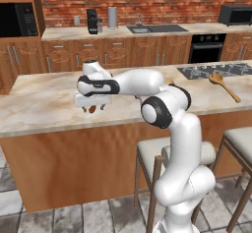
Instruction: Pick up the metallic utensils from the counter and place them in the open drawer. Make sure not to pick up any wooden utensils.
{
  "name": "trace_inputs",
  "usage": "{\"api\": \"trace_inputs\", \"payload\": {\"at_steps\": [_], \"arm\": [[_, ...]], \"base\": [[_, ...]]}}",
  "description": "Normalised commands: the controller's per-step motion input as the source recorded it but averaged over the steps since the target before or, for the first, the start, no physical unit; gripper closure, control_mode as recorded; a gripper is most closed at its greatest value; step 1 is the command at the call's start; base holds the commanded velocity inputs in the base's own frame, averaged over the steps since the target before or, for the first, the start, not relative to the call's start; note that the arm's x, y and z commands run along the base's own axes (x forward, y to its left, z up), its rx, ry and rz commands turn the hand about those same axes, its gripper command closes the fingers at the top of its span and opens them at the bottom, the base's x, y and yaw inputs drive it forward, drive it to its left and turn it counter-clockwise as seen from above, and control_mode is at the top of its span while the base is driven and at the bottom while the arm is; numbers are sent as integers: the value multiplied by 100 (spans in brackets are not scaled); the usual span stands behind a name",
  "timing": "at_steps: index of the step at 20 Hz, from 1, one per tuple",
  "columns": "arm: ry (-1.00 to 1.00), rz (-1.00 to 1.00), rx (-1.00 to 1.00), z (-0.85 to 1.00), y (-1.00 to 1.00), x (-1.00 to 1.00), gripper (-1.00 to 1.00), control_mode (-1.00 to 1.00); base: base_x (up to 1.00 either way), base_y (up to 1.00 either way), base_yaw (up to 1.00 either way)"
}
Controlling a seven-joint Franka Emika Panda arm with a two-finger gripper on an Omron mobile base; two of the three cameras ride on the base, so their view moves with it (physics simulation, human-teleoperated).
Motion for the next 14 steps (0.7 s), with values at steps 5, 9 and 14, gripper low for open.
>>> {"api": "trace_inputs", "payload": {"at_steps": [5,9,14], "arm": [[0,0,0,-42,0,4,-100,-100],[0,0,0,-21,0,6,-100,-100],[-1,-2,-2,-13,5,32,-100,-100]], "base": [[0,0,0],[0,0,0],[0,0,0]]}}
